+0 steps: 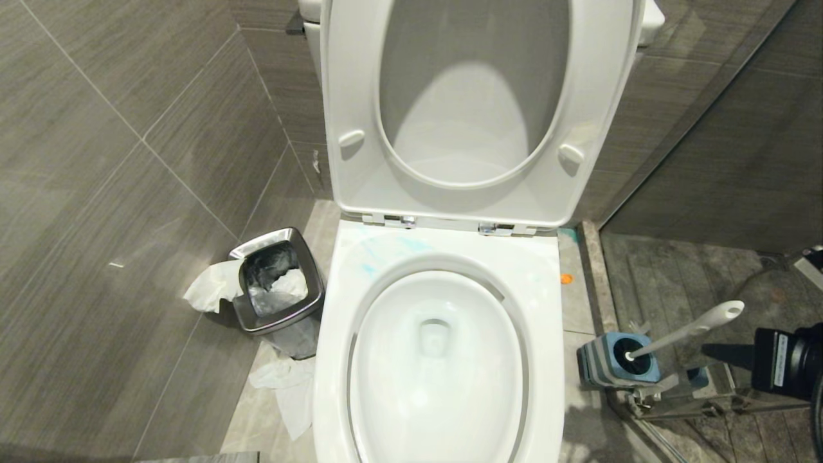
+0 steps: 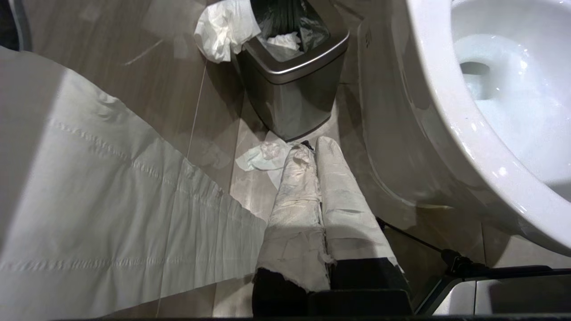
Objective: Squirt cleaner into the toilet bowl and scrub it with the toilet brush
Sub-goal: Pour in the cleaning agent
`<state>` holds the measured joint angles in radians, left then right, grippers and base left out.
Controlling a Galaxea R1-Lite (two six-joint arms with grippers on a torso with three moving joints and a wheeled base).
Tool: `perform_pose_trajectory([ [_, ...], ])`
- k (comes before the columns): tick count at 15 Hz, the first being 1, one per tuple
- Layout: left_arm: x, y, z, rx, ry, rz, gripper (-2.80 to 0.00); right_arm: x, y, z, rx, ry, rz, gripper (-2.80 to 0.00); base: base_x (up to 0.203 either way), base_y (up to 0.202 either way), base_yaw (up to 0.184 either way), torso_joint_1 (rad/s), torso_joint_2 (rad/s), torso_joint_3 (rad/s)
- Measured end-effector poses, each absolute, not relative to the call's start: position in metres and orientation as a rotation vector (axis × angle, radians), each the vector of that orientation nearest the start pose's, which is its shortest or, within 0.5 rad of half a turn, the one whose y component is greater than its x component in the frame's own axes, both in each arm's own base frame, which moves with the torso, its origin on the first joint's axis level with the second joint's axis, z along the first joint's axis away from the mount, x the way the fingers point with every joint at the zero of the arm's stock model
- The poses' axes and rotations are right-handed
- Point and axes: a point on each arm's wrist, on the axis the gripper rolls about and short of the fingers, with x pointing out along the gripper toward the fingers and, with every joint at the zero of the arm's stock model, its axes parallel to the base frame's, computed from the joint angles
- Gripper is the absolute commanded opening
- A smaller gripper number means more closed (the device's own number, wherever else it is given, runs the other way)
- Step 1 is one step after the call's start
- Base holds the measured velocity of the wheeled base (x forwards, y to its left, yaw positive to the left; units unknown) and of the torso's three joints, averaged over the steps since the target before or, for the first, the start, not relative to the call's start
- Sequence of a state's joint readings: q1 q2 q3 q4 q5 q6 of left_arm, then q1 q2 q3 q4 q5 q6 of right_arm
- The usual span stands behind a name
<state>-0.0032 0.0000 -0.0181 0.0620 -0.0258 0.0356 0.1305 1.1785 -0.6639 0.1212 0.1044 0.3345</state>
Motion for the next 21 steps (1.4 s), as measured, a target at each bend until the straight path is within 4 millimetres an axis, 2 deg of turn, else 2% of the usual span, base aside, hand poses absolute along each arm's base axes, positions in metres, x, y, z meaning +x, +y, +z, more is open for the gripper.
perform_pose_trajectory([
  [5,-0.024,0.000,0.074,0.027,0.040,-0.017,-2.80,0.158,0.028,0.183,0.313,0.720,0.149,-2.80,0.000,0.000,0.000,0.003,0.00,-0.199],
  [21,-0.024,0.000,0.075,0.027,0.039,-0.017,-2.80,0.160,0.029,0.178,0.317,0.747,0.160,-2.80,0.000,0.000,0.000,0.005,0.00,-0.195],
])
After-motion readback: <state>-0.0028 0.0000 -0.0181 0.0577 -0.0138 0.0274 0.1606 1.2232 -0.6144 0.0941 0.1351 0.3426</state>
